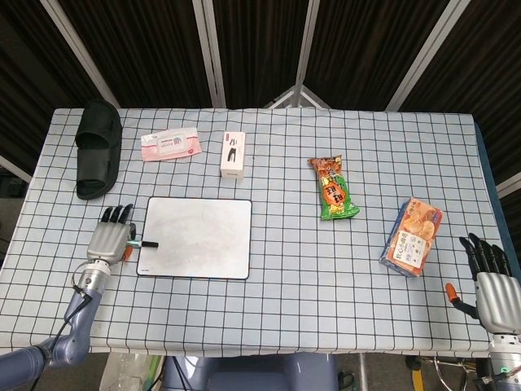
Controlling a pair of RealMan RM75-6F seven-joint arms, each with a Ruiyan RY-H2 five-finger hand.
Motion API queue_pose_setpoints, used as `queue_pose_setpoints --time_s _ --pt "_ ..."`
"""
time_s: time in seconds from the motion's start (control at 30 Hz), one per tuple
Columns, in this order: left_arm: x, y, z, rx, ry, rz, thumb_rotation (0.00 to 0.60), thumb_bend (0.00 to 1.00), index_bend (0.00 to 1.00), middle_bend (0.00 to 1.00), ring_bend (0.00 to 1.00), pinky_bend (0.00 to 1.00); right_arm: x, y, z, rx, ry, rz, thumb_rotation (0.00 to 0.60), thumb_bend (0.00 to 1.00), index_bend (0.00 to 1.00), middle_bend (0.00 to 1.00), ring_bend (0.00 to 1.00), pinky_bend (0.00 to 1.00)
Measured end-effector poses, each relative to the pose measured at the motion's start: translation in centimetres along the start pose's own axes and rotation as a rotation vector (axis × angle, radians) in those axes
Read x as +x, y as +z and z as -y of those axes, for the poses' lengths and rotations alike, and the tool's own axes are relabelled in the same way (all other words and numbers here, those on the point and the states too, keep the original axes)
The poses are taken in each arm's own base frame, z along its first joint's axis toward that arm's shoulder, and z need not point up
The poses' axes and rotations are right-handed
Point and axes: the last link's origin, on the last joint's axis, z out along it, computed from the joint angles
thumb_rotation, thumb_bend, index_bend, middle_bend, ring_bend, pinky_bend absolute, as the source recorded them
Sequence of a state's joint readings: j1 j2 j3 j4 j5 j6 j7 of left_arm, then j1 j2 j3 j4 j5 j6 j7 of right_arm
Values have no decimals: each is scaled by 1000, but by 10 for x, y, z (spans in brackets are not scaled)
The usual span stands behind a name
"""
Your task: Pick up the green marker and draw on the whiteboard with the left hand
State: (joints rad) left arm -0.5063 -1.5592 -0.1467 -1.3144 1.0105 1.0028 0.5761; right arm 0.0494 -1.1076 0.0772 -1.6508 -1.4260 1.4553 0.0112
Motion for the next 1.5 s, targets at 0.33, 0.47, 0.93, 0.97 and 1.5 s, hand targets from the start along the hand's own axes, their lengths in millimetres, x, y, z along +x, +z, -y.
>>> queue_pose_setpoints --time_s 0.33,0.47,0.93,0.97,1.5 --pt "31 -4 -17 -39 -224 -124 600 543 610 60 2 40 0 0 0 1 2 -5 600 354 0 0 0 0" --pt "57 -7 -30 -75 -424 -209 600 543 640 166 127 228 1 0 0 0 4 -7 600 354 0 0 0 0" --pt "87 -8 -73 -133 -1015 -196 600 540 680 263 224 366 1 1 -1 1 12 -8 600 354 0 0 0 0" --pt "86 -7 -79 -141 -1057 -178 600 540 681 263 223 365 1 1 -1 1 13 -8 600 354 0 0 0 0" --pt "63 19 -137 -241 -1167 -105 600 540 681 264 222 358 1 5 -1 -1 41 -1 600 353 0 0 0 0"
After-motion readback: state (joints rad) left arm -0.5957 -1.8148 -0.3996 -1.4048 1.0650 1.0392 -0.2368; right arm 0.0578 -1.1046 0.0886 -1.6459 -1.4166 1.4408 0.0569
